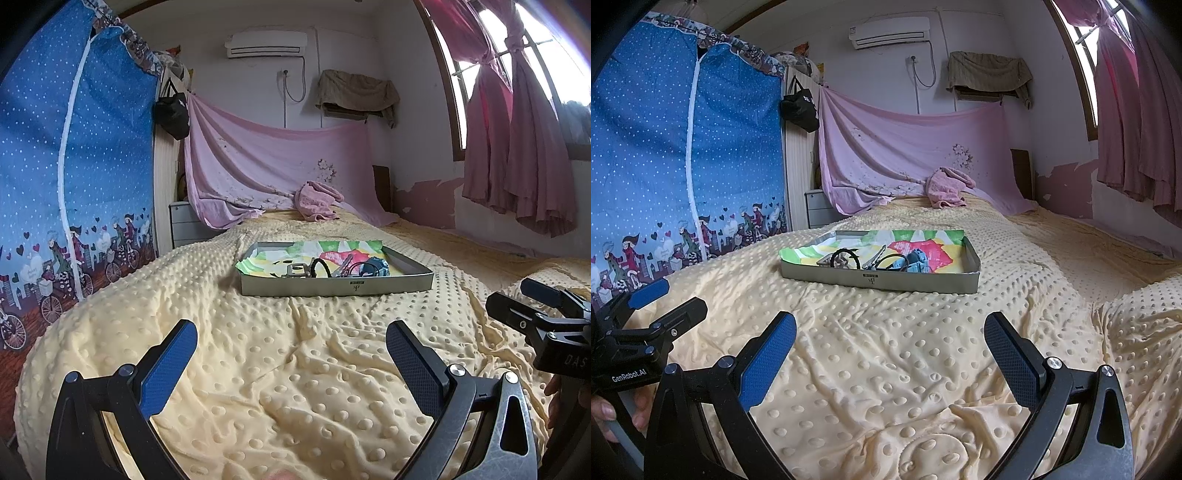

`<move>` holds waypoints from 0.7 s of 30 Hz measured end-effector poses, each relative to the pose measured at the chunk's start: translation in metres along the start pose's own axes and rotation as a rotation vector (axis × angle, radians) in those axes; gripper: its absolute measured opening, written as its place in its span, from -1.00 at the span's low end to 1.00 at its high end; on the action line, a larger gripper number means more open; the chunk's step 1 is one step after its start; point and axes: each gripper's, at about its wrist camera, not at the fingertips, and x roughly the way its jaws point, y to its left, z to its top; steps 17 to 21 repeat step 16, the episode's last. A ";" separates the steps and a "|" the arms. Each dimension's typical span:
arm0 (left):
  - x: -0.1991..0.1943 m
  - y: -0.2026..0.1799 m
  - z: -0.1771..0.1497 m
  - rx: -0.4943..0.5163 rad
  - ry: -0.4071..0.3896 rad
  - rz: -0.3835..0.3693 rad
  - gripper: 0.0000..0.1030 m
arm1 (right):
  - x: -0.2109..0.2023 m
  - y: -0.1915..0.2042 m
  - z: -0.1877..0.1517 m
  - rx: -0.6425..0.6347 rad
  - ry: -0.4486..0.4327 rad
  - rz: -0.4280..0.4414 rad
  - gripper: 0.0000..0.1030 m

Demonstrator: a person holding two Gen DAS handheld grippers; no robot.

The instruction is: Organize jewelry

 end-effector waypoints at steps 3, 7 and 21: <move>0.002 0.004 0.000 -0.006 0.006 0.009 1.00 | 0.000 0.000 -0.001 -0.001 0.001 0.000 0.94; 0.003 0.007 -0.001 -0.010 0.012 0.024 1.00 | 0.000 0.000 -0.001 -0.001 0.002 -0.001 0.94; 0.009 0.023 -0.001 0.007 0.011 0.034 1.00 | 0.003 -0.002 -0.007 -0.006 0.006 0.003 0.94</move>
